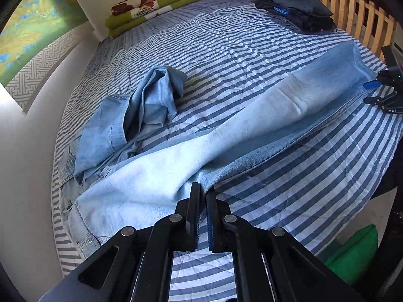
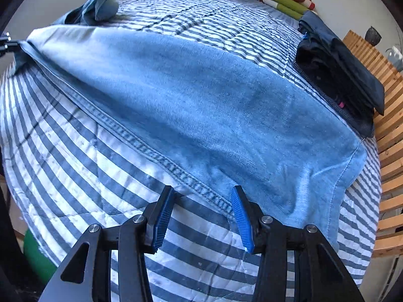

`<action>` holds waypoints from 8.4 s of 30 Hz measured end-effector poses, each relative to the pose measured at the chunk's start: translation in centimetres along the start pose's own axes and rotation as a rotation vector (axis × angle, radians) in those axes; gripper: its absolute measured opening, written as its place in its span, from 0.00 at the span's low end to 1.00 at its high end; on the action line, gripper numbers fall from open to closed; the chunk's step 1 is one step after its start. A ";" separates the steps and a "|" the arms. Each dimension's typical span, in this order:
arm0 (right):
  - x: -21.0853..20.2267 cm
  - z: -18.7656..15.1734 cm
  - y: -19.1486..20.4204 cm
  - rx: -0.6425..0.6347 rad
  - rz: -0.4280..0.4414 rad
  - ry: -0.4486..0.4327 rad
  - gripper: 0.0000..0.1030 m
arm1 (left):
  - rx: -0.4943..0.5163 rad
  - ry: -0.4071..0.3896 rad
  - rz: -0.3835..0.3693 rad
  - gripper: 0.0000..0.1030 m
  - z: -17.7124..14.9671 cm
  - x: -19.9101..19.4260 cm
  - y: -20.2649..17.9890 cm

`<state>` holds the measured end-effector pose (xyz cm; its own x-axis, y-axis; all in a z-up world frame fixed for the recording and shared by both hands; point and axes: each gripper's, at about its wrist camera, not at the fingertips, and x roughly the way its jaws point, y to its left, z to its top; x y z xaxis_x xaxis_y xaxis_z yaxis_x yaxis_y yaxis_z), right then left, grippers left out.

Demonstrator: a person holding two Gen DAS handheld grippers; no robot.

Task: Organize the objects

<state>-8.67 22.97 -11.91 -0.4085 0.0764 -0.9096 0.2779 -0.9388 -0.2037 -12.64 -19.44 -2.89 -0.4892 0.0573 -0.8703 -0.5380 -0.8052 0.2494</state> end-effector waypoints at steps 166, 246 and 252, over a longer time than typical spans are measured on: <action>-1.9 5.4 -13.5 0.848 0.340 0.034 0.06 | 0.009 -0.057 -0.049 0.06 15.5 13.7 4.3; -8.7 -18.3 -11.2 1.249 0.292 -0.025 0.29 | -1.304 -0.098 -0.082 0.14 -24.0 0.6 25.1; -6.6 -16.6 -9.6 1.267 0.412 -0.033 0.32 | -1.319 -0.146 -0.078 0.13 -24.4 -1.8 26.5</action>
<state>5.85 37.04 -9.94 -0.5160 -0.2781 -0.8101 -0.6025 -0.5544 0.5741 -9.23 -55.26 -5.08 -0.6007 0.1248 -0.7897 0.4559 -0.7579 -0.4666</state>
